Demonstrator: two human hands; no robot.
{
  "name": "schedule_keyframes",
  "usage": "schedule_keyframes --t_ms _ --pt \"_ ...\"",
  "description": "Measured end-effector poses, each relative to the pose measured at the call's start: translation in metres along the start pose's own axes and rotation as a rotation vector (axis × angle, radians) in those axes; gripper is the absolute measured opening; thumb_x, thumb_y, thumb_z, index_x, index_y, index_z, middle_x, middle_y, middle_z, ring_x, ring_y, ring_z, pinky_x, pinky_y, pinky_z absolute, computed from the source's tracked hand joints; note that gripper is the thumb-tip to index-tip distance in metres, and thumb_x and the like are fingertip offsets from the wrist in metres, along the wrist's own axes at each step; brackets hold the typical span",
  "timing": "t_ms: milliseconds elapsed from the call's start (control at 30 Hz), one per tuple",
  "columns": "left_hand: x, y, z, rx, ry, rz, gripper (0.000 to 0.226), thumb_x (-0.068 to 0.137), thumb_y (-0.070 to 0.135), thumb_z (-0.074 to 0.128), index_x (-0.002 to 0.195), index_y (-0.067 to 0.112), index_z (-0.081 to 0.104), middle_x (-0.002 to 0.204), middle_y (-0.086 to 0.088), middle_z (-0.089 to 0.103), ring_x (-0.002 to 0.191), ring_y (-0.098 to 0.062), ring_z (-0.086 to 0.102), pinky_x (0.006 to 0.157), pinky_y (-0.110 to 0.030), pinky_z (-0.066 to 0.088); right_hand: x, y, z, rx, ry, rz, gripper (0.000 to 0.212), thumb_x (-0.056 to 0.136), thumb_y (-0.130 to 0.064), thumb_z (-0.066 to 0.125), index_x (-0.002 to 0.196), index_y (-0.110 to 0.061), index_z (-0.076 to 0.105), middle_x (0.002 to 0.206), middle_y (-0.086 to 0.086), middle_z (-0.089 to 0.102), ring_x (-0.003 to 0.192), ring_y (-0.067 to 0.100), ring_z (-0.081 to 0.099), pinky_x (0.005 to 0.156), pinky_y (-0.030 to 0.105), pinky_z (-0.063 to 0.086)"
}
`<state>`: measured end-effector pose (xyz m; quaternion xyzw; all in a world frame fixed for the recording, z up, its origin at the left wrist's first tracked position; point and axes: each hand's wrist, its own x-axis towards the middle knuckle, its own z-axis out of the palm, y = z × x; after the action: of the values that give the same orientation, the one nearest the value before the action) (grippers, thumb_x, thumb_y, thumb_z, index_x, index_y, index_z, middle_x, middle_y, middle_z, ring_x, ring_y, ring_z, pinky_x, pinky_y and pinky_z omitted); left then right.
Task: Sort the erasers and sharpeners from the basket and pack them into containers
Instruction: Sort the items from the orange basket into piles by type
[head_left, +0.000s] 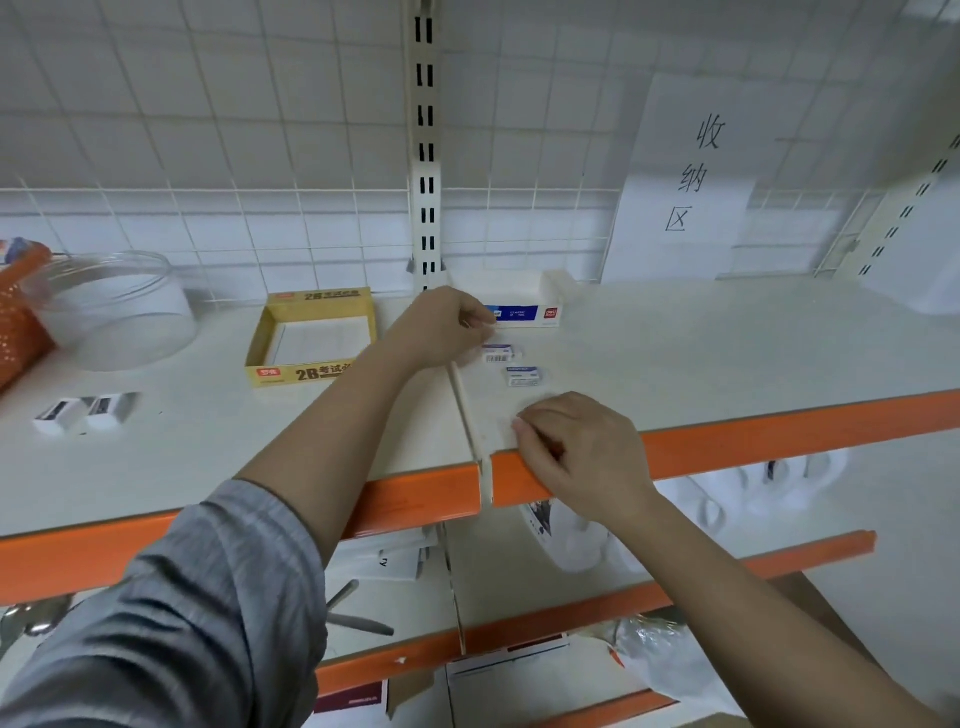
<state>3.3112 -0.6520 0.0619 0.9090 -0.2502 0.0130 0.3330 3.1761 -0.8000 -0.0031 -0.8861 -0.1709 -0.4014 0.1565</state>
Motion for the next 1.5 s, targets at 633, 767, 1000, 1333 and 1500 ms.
schedule_keyframes --t_ms 633,767,1000,1333,1500 --pt "-0.130 -0.163 -0.259 0.127 0.246 -0.066 0.017 0.091 0.027 0.055 0.102 0.030 0.068 0.090 0.015 0.062 0.082 -0.004 0.057 0.063 -0.014 0.040 0.145 -0.200 0.100 0.149 -0.418 0.419 0.018 0.091 -0.034 0.051 0.079 -0.028 0.064 0.069 -0.011 0.061 0.065 0.011 0.054 0.057 0.026 0.041" --pt "-0.168 -0.212 -0.307 0.176 0.256 -0.101 0.018 0.092 0.022 0.055 0.104 0.028 0.068 0.094 0.008 0.065 0.073 -0.006 0.058 0.057 -0.012 0.038 0.180 -0.262 0.134 0.192 -0.430 0.418 0.016 0.092 -0.034 0.051 0.087 -0.032 0.065 0.066 -0.020 0.054 0.061 0.000 0.050 0.055 0.023 0.038" --pt "-0.217 -0.278 -0.350 0.186 0.284 -0.204 0.017 0.091 0.021 0.058 0.103 0.022 0.070 0.093 0.002 0.065 0.082 -0.009 0.056 0.070 -0.021 0.037 0.245 -0.338 0.182 0.205 -0.553 0.229 0.019 0.091 -0.025 0.054 0.096 -0.020 0.072 0.087 -0.005 0.067 0.077 0.012 0.058 0.072 0.029 0.050" --pt "-0.240 -0.306 -0.348 0.239 0.221 -0.245 0.022 0.092 0.025 0.056 0.111 0.024 0.067 0.107 0.005 0.067 0.092 -0.008 0.056 0.079 -0.020 0.040 0.293 -0.342 0.241 -0.107 -0.717 0.038 0.033 0.084 -0.022 0.062 0.118 -0.025 0.062 0.116 -0.002 0.059 0.105 0.017 0.054 0.079 0.033 0.048" --pt "-0.243 -0.305 -0.349 0.251 0.229 -0.240 0.023 0.093 0.024 0.055 0.112 0.022 0.067 0.106 0.005 0.066 0.086 -0.006 0.052 0.069 -0.015 0.037 0.298 -0.347 0.247 -0.157 -0.736 -0.035 0.037 0.085 -0.028 0.066 0.122 -0.026 0.060 0.119 0.000 0.058 0.107 0.017 0.053 0.074 0.031 0.045"
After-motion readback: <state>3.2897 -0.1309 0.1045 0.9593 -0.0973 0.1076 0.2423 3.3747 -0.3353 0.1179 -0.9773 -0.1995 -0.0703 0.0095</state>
